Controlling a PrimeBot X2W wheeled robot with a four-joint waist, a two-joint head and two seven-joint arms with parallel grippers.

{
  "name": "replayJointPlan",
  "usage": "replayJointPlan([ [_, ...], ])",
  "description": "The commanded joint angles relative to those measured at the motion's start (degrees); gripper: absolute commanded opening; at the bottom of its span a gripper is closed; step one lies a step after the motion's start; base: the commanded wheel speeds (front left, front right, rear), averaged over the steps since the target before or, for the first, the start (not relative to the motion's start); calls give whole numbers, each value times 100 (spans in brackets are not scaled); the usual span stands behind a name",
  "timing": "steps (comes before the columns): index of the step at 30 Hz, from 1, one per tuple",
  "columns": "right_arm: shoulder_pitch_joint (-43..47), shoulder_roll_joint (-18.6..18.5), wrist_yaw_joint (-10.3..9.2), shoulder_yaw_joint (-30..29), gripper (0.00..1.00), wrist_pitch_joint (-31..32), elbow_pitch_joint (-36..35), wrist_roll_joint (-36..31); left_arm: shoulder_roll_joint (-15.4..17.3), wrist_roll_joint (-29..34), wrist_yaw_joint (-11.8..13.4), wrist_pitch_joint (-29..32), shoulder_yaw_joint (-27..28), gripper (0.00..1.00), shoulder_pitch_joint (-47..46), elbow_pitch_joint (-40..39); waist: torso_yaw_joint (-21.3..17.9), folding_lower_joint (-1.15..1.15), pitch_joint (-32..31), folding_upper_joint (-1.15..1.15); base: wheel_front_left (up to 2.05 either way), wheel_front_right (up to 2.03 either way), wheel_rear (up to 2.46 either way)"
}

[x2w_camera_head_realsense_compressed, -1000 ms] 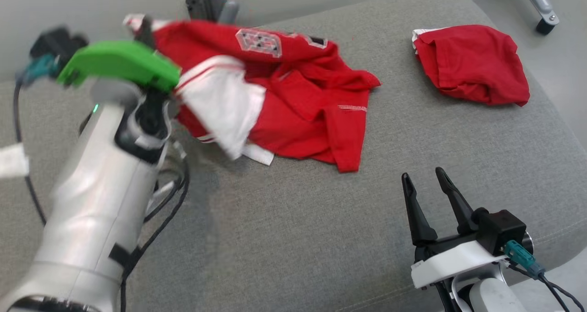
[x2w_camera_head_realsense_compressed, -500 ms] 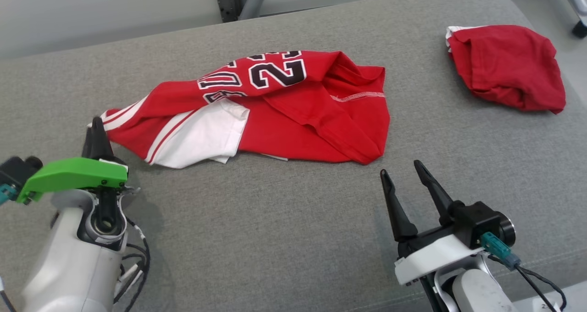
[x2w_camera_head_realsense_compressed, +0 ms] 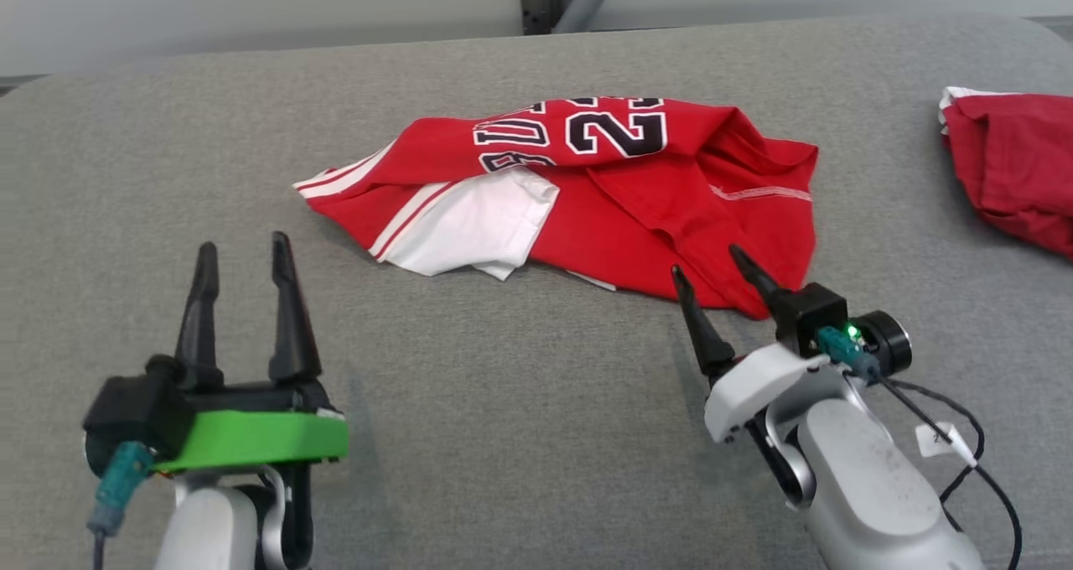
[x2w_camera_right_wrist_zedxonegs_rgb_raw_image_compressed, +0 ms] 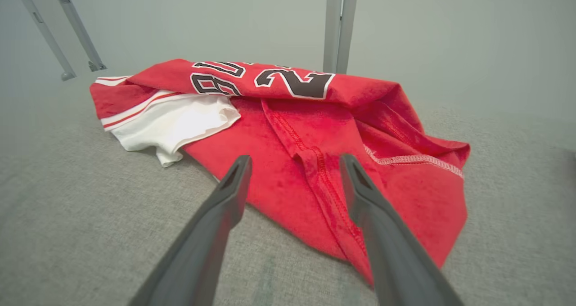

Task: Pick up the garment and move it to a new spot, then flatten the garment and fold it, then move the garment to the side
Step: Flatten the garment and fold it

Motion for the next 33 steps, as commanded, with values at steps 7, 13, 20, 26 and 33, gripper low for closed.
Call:
replayJointPlan([
  [7, -1155, 6, -3, -175, 100, -4, 1388, -154, -129, 450, 106, -10, -666, 100, 720, -517, 1076, 0, 169, 0, 0, 0, 0],
  [13, -1930, -2, -3, -692, 100, -4, 2402, -645, -130, 186, 381, -10, -1386, 100, 749, -604, 1560, 0, 378, 0, 0, 0, 0],
  [20, -2333, -7, -3, -1628, 79, -4, 3135, -1340, -131, 116, 465, -11, -1597, 100, 559, -566, 1887, 0, 548, 0, 0, 0, 0],
  [26, -2471, -5, -3, -2339, 0, -4, 3340, -1789, -132, 97, 458, -11, -1585, 100, 500, -544, 1983, 0, 619, 0, 0, 0, 0],
  [33, -2531, -4, -3, -2539, 0, -4, 3012, -1564, -132, 193, 502, -11, -1566, 100, 467, -546, 1841, 0, 613, 0, 0, 0, 0],
])
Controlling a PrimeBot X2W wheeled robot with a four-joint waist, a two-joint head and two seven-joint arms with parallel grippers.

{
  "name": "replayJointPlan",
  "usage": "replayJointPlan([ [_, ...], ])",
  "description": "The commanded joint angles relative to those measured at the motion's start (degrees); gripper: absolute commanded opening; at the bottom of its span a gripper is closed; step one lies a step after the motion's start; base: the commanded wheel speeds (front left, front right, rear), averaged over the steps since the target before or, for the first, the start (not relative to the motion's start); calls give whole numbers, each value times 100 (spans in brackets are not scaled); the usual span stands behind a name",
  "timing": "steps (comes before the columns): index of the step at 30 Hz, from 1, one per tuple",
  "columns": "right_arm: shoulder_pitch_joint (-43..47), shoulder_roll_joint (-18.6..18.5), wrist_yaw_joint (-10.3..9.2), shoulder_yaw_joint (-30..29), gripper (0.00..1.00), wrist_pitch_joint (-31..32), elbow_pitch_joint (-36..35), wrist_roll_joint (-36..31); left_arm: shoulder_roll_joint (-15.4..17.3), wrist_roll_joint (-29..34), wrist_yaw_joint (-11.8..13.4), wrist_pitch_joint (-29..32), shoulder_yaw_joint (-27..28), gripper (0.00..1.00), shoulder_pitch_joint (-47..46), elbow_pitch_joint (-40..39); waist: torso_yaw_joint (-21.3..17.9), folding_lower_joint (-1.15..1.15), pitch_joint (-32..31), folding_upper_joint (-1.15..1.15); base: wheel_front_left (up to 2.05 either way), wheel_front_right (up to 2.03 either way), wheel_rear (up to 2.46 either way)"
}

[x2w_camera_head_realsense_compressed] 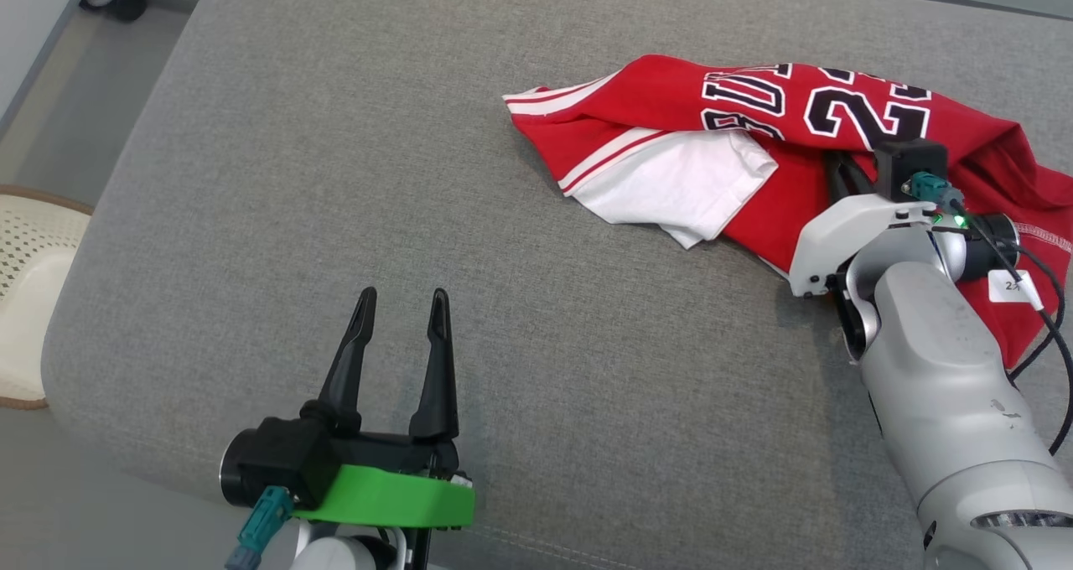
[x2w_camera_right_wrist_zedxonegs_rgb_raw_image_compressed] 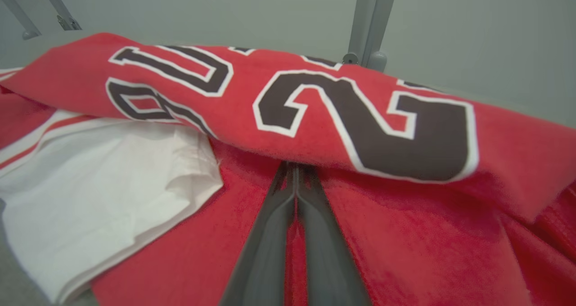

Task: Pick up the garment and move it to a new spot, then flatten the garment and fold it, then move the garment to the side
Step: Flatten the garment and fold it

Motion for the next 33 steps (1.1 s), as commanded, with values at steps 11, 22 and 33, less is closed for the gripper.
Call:
replayJointPlan([
  [11, 294, -30, -3, -75, 0, -4, -1272, 1718, -2, 174, -15, -10, 194, 100, -34, 9, -864, 0, -273, 0, 0, 0, 0],
  [22, 1079, -481, -3, -1160, 0, -4, -2180, 1877, 1, 349, -50, -11, 345, 100, 145, -1, -1501, 0, -485, 0, 0, 0, 0],
  [33, 2126, -606, -3, -1617, 100, 194, -2515, 2128, 1, 407, -126, -10, 368, 100, 178, 6, -1771, 0, -397, 0, 0, 0, 0],
])
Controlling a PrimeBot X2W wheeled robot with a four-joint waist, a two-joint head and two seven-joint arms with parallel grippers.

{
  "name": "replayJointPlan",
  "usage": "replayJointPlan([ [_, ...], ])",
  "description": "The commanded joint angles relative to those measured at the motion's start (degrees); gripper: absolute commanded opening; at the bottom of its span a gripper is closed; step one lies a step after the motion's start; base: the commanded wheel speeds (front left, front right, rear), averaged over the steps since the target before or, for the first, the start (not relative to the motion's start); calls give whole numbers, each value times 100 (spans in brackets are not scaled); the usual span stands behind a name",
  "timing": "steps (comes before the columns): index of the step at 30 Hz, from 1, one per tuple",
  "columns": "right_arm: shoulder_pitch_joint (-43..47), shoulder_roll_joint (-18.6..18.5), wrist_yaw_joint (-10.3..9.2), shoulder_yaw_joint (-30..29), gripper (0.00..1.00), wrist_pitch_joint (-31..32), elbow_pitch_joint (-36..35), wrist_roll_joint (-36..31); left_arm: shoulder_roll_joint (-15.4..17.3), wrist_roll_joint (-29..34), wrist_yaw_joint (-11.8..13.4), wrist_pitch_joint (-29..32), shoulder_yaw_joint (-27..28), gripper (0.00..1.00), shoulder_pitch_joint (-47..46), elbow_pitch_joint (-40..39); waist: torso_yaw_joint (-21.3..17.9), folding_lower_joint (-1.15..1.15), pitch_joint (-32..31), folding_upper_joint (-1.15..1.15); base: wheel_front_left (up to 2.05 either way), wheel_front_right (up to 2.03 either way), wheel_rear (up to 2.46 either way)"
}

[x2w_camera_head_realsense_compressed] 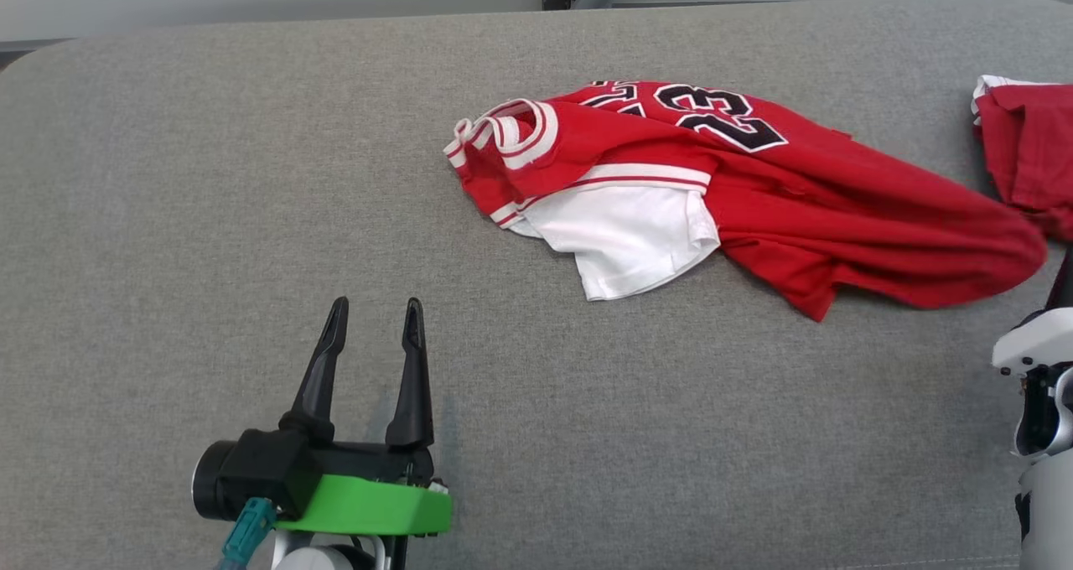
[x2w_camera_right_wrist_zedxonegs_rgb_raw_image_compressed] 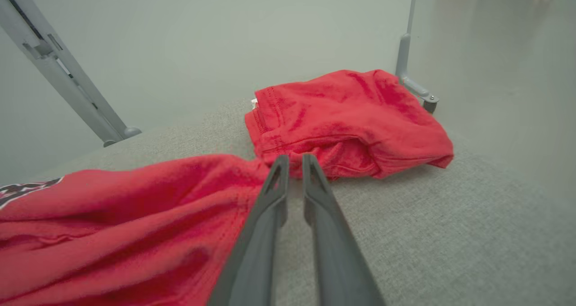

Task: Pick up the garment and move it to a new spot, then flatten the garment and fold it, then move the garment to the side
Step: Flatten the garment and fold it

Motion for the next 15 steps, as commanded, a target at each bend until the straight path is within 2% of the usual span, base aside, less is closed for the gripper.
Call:
replayJointPlan([
  [1, 69, 22, -1, -82, 100, -109, -23, -164, 9, 53, -29, -10, 9, 100, -21, 15, -42, 0, 23, 0, 0, 0, 0],
  [4, 196, 184, -2, -249, 100, -225, -201, -422, 9, 65, -34, -10, 31, 100, -60, 18, -74, 0, 20, 0, 0, 0, 0],
  [7, 383, 290, -3, -317, 100, -267, -674, -857, 9, 92, -69, -10, 41, 100, -63, 36, -109, 0, 15, 0, 0, 0, 0],
  [10, 718, 497, -1, -70, 100, -263, -1122, -855, 10, 30, -96, -10, 22, 100, -9, 89, -163, 0, -1, 0, 0, 0, 0],
  [13, 1215, 536, -4, 341, 100, -267, -1582, -768, 10, -20, -156, -10, -94, 100, -35, 281, -274, 0, -25, 0, 0, 0, 0],
  [15, 1461, 565, -3, 619, 100, -267, -1641, -567, 11, -96, -217, -10, -229, 100, -117, 467, -345, 0, -20, 0, 0, 0, 0],
])
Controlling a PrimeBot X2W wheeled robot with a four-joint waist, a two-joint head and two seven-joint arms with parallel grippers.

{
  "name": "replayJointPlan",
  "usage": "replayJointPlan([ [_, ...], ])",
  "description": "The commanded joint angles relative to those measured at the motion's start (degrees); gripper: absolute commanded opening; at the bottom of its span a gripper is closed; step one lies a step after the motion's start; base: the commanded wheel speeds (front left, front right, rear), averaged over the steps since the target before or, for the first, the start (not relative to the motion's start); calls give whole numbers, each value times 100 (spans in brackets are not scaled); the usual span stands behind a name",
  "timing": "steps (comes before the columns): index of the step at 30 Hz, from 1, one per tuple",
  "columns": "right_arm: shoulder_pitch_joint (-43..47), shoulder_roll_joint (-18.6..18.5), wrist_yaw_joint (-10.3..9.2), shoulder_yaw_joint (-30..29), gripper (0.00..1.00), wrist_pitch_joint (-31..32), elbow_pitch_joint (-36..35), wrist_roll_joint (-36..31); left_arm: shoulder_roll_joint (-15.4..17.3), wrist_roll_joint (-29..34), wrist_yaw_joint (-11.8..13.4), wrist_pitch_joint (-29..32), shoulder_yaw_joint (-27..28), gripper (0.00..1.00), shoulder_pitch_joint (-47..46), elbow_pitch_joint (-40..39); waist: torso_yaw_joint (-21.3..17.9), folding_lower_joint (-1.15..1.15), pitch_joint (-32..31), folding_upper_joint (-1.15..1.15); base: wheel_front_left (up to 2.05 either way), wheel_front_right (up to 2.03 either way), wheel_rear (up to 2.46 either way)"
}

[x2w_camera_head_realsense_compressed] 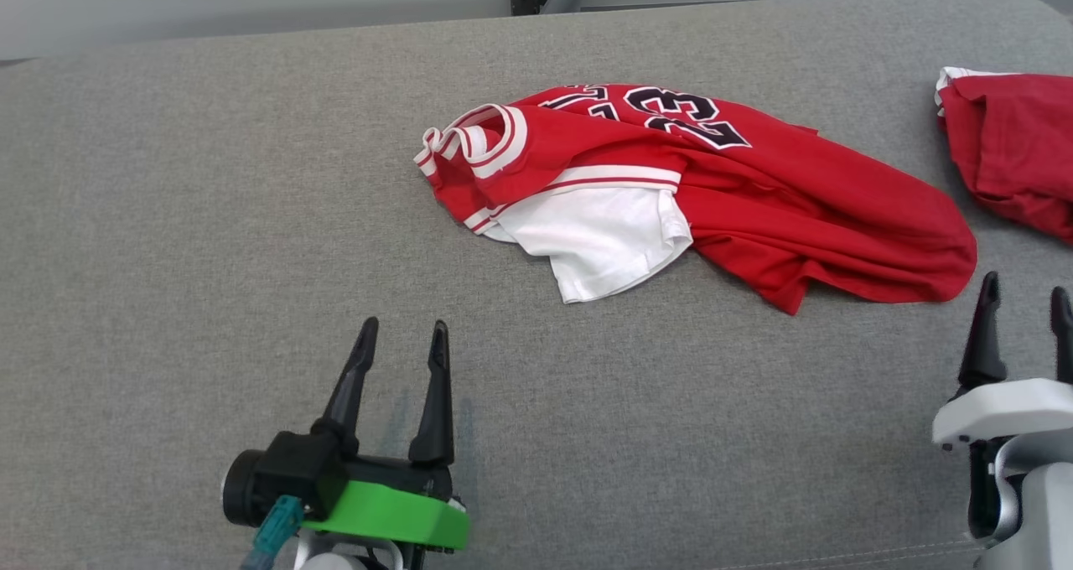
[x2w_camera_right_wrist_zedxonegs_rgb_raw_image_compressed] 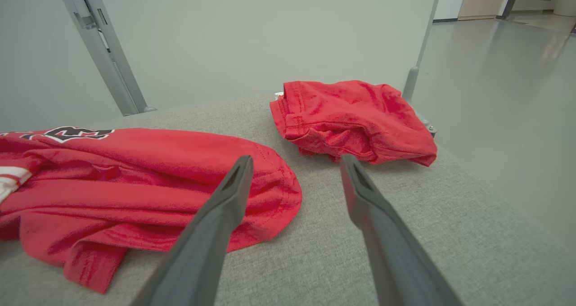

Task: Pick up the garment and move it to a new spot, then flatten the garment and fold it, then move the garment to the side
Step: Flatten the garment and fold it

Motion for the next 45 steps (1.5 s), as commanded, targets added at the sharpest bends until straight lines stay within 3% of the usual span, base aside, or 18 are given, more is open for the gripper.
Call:
replayJointPlan([
  [1, 201, 11, -3, 221, 100, -17, -44, 189, 13, -63, -75, -11, -138, 100, -167, 186, -104, 0, 6, 0, 0, 0, 0],
  [10, 361, 1, -4, 776, 100, -19, -353, 493, 18, -634, -225, 168, -1086, 100, -1295, 1999, -468, 0, 129, 0, 0, 0, 0],
  [20, 230, 5, -4, 1068, 100, -19, -586, 558, 20, -1575, 365, 725, -1700, 100, -2762, 3958, -975, 0, 290, 0, 0, 0, 0],
  [30, 345, 7, -4, 1168, 100, -20, -626, 504, 20, -2004, 620, 158, -2022, 100, -3279, 4491, -1199, 0, 322, 0, 0, 0, 0],
  [35, 330, 6, -4, 1205, 100, -19, -645, 489, 20, -2186, 748, 177, -2216, 100, -3359, 4777, -1266, 0, 298, 0, 0, 0, 0],
  [39, 299, 7, -4, 1216, 100, -20, -676, 475, 2, -2529, 494, 651, -2510, 100, -3316, 5001, -1295, 0, 308, 0, 0, 0, 0],
  [40, 283, 8, -4, 1262, 100, -20, -701, 466, 3, -2598, 492, 644, -2553, 67, -3350, 5033, -1295, 0, 319, 0, 0, 0, 0],
  [41, 273, 9, -4, 1324, 100, -19, -723, 446, 6, -2634, 496, 569, -2586, 0, -3392, 5061, -1294, 0, 332, 0, 0, 0, 0],
  [45, 286, 7, -4, 1561, 100, -19, -867, 347, 9, -2750, 440, 313, -2696, 0, -3492, 5171, -1249, 0, 365, 0, 0, 0, 0],
])
